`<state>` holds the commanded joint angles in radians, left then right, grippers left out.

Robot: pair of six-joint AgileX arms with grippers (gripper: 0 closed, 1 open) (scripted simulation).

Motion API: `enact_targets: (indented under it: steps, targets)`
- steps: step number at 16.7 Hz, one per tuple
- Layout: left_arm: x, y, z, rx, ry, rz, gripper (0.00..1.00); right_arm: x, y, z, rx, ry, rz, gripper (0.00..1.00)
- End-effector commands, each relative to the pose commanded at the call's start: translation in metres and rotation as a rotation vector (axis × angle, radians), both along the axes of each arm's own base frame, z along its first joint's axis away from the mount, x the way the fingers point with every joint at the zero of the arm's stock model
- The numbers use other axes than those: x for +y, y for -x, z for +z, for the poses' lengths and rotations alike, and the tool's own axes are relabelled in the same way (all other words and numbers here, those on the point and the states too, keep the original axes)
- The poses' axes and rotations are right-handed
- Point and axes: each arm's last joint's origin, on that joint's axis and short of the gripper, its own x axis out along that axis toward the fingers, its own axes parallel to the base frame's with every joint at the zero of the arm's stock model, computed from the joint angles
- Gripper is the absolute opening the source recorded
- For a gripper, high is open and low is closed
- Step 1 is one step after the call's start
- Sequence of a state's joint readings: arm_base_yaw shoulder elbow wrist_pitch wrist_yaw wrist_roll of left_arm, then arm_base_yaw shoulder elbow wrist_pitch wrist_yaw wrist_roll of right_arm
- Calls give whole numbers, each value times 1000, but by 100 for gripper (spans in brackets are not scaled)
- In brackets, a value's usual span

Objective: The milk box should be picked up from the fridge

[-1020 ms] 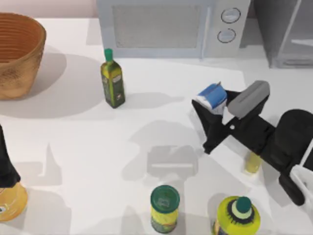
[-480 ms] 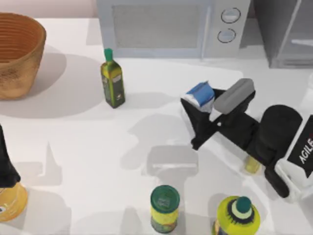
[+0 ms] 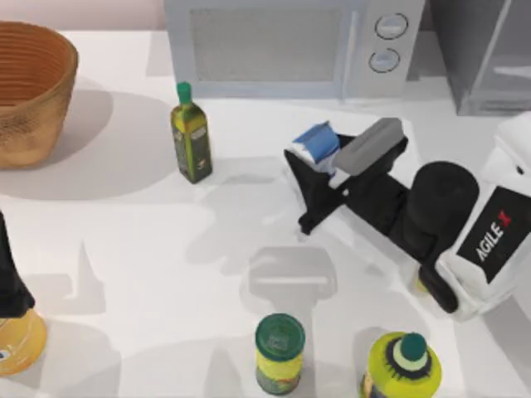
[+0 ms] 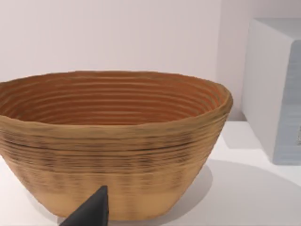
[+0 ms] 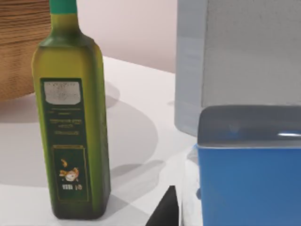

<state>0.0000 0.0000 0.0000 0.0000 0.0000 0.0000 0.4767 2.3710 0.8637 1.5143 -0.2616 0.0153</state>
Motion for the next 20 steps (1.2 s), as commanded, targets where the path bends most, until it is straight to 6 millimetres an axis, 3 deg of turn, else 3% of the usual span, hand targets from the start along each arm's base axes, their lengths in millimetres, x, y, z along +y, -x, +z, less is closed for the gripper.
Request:
enact_targets:
  steps: [1,14,20]
  targets:
    - [0,0,0,0,0,0,100,0,0,0,0,0,0,0]
    - [0,0,0,0,0,0,100,0,0,0,0,0,0,98]
    - [0,0,0,0,0,0,100,0,0,0,0,0,0,100]
